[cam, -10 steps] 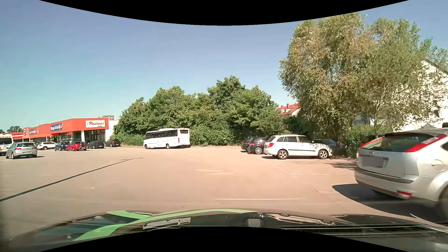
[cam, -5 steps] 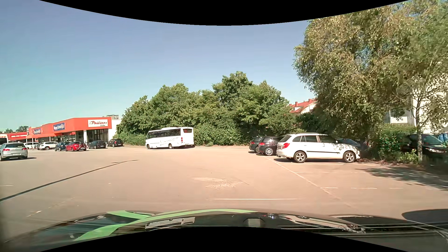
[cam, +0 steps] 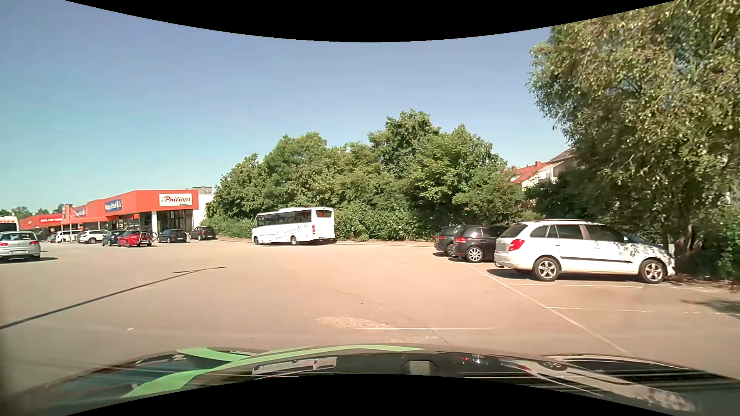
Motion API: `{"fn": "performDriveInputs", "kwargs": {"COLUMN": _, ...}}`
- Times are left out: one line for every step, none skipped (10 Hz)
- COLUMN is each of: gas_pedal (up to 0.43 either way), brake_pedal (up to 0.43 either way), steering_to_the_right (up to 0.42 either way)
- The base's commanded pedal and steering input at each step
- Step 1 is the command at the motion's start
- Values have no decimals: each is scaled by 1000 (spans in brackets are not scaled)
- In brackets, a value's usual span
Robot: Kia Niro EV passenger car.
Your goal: Follow the waypoints while adhering to traffic rules and regulations
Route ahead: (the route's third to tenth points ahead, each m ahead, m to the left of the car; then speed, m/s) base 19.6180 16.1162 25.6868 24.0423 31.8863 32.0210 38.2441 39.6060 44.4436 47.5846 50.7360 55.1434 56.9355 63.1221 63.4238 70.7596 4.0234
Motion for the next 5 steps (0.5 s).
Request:
{"fn": "performDriveInputs", "kwargs": {"gas_pedal": 0, "brake_pedal": 0, "steering_to_the_right": -132}}
{"fn": "performDriveInputs", "kwargs": {"gas_pedal": 0, "brake_pedal": 0, "steering_to_the_right": -134}}
{"fn": "performDriveInputs", "kwargs": {"gas_pedal": 0, "brake_pedal": 0, "steering_to_the_right": -148}}
{"fn": "performDriveInputs", "kwargs": {"gas_pedal": 0, "brake_pedal": 0, "steering_to_the_right": -167}}
{"fn": "performDriveInputs", "kwargs": {"gas_pedal": 0, "brake_pedal": 0, "steering_to_the_right": -183}}
